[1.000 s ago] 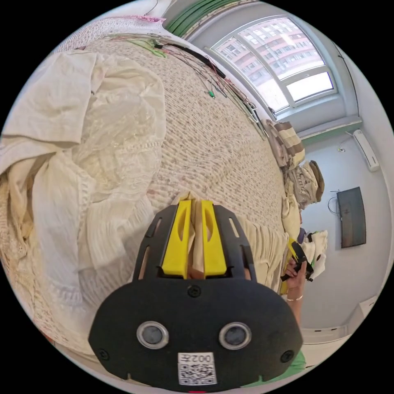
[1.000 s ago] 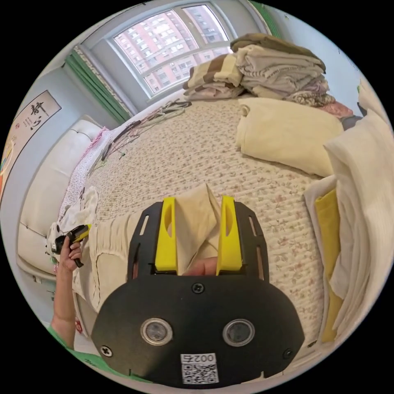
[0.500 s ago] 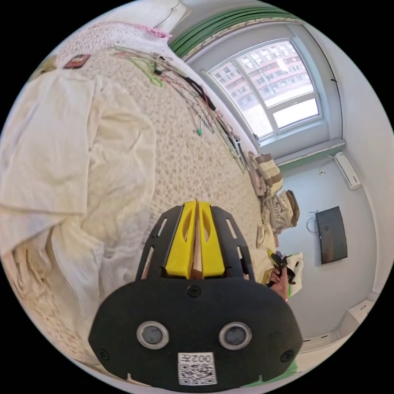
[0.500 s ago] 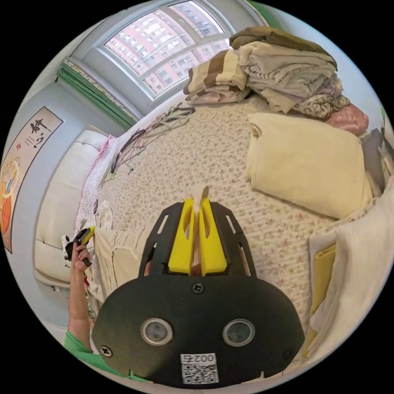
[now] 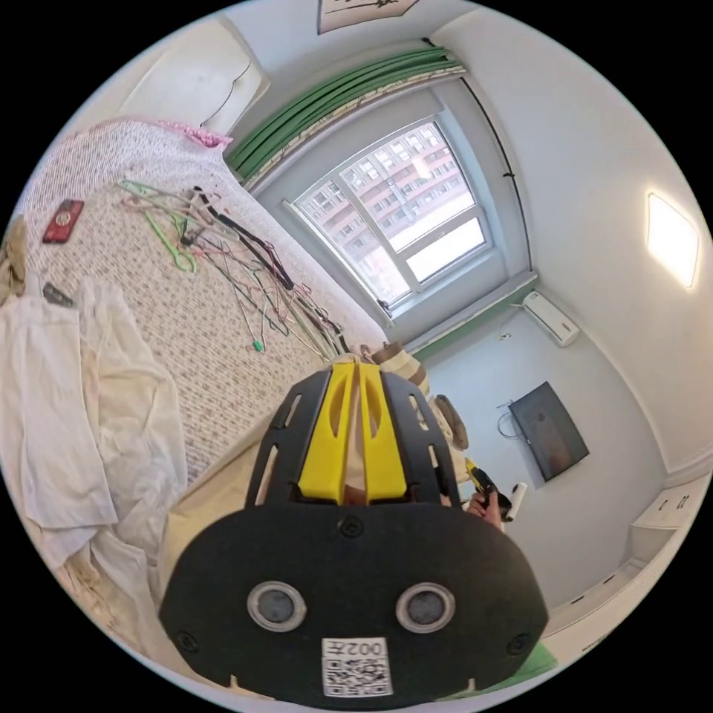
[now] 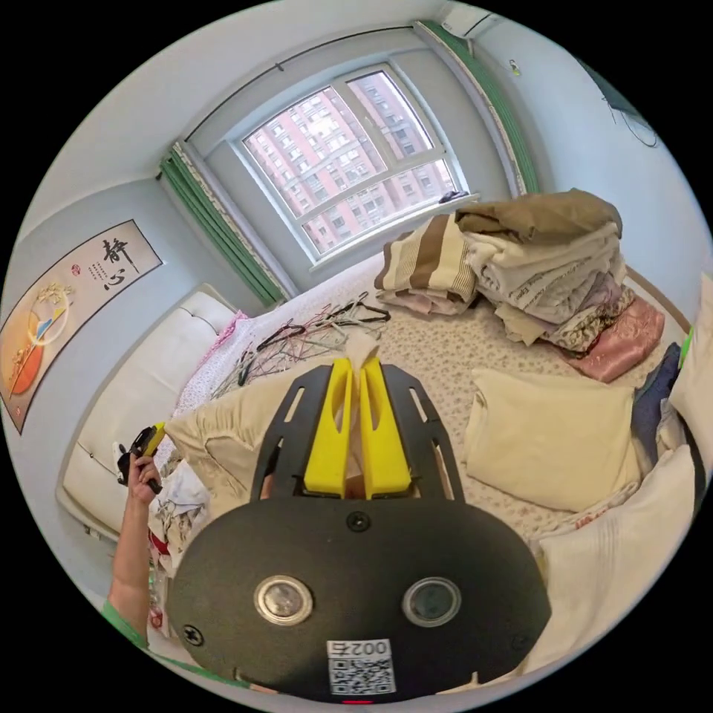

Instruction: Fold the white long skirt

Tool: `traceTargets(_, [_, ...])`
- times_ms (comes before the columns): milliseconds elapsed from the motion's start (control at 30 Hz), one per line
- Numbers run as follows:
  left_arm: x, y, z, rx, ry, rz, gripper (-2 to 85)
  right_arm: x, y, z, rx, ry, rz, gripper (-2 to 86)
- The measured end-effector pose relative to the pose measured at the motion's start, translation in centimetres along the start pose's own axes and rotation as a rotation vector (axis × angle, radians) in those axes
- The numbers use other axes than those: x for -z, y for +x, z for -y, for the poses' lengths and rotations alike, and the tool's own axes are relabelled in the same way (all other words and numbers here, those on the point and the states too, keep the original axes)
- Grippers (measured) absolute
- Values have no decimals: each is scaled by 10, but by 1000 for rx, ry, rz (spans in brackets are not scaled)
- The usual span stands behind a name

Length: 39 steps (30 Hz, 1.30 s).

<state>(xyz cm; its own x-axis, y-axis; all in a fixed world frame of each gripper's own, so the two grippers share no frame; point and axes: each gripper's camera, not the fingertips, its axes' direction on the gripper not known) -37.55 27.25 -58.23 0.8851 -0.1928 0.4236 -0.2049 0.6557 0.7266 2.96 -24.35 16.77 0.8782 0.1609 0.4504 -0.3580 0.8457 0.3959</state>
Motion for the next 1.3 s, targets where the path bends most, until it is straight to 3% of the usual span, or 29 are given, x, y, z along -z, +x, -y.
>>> traceTargets(300, [131, -51, -165, -118, -85, -186, -9, 125, 53, -196, -25, -35, 249, -8])
traceTargets(400, [183, -67, -239, -137, -105, -220, -10, 165, 57, -272, 13, -72, 243, -7])
traceTargets(567, [232, -133, -357, 66, -211, -145, -11, 179, 78, -377, -25, -269, 126, -1])
traceTargets(733, [304, -163, -408, 214, 41, -247, -9, 238, 72, -416, -91, -158, 50, -3])
traceTargets(800, [323, -151, -408, 182, 97, -203, -9, 267, 39, -409, -18, -57, -7, -6])
traceTargets(867, [317, -113, -395, 53, 40, -98, -9, 273, 0, -401, 87, -14, -45, -7])
traceTargets(1033, [237, -10, -391, -288, -101, 31, -9, 224, -100, -397, 334, -75, -185, -9])
traceTargets(1100, [203, 18, -403, -405, -126, 198, -9, 191, -117, -415, 410, -86, -443, -9])
traceTargets(1167, [156, 19, -427, -499, -184, 608, -9, 167, -108, -439, 438, -113, -636, -9])
traceTargets(1233, [120, -17, -450, -469, -351, 850, -10, 150, -85, -468, 409, -161, -670, -9])
traceTargets(1267, [133, -18, -465, -516, -224, 784, -10, 167, -85, -481, 407, -50, -620, -9])
traceTargets(1300, [139, -17, -470, -525, -217, 768, -10, 177, -86, -482, 373, -72, -611, -9])
